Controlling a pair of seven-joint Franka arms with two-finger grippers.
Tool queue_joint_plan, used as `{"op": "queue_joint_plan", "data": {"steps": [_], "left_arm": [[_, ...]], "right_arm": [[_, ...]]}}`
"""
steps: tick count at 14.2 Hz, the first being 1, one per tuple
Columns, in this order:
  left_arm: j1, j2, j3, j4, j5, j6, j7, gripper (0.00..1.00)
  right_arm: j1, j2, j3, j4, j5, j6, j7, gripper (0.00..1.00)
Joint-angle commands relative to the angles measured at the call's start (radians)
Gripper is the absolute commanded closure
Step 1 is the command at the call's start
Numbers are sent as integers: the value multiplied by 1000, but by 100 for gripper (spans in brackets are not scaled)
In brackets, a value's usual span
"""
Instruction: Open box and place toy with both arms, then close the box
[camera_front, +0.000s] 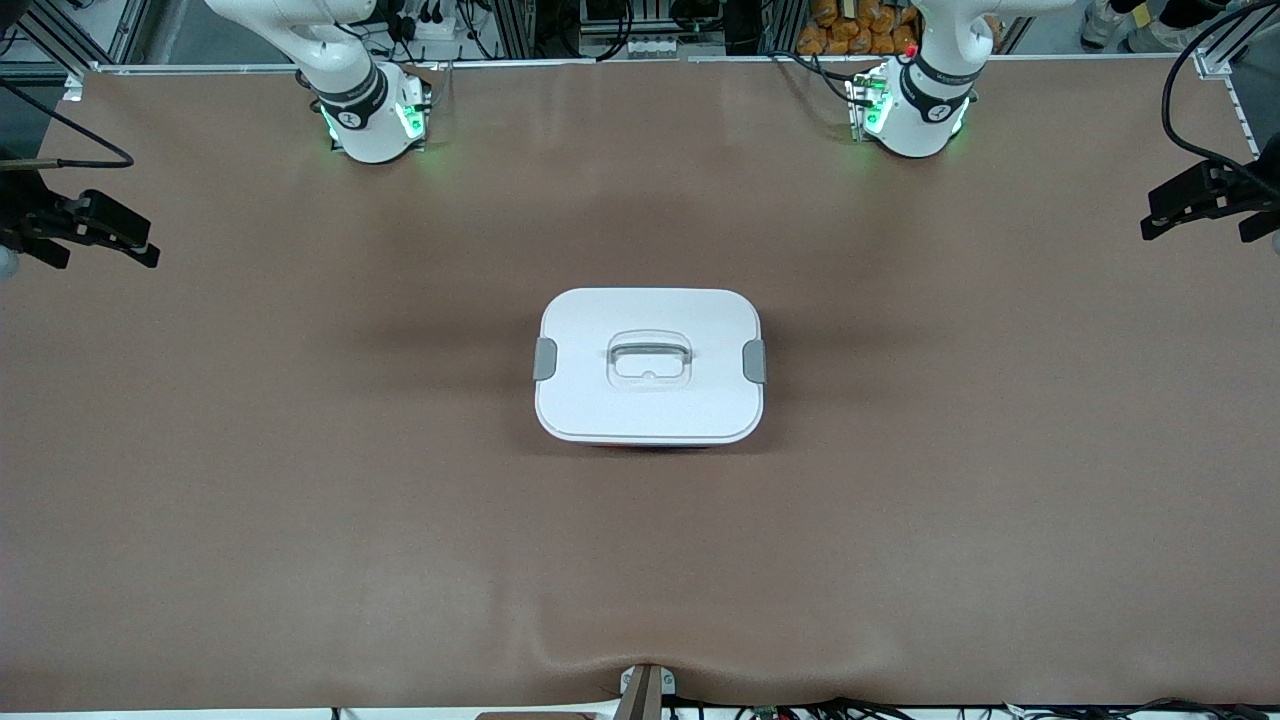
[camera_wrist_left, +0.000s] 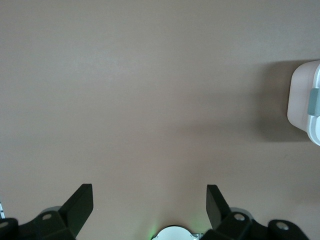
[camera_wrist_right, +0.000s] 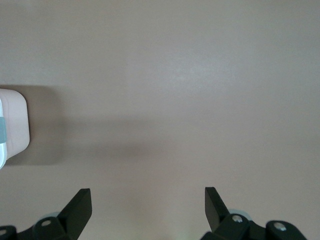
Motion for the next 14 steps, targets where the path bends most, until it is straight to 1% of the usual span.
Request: {"op": "queue_joint_plan", "data": {"steps": [1, 14], "left_arm": [[-6, -1, 3, 5, -6, 8, -2, 0], [-3, -1, 3, 5, -6, 8, -6, 0]], "right_arm": [[-17, -23, 10, -13, 7, -2, 8, 0], [-17, -23, 9, -13, 7, -2, 8, 0]]}}
